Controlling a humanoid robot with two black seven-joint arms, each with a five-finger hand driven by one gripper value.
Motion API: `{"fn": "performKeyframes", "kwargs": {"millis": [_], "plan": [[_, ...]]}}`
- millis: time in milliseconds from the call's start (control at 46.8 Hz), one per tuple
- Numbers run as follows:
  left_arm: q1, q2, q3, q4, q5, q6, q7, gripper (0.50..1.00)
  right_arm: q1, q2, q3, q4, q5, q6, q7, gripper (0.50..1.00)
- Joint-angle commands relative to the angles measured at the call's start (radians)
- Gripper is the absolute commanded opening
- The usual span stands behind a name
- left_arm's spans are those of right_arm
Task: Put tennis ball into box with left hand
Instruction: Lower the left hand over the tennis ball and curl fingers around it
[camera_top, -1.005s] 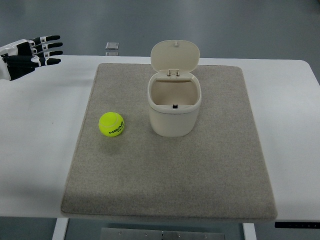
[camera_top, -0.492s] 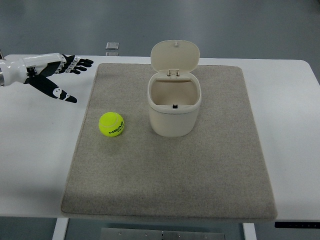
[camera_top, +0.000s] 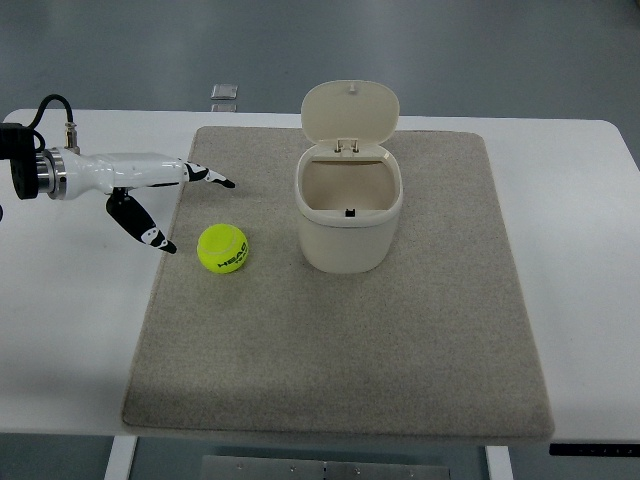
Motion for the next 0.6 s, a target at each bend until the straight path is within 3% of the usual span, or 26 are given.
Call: {"fn": "performKeyframes", "kwargs": {"millis": [0,449,577], "plan": [[0.003,-0.021,0.004,-0.008,0.038,0.002,0.0,0.966,0.0,0.0,0.001,0.0,0.0,0.0,0.0,0.903],[0.004,-0.096,0.054,0.003,0.156,0.048,0.003,0.934,-0.001,0.0,0.0,0.0,0.0,0.0,0.0,0.903],[0.006,-0.096,0.054,0.003,0.178,0.048,0.002,0.851,-0.001,0.0,0.0,0.0,0.0,0.0,0.0,0.901]]}}
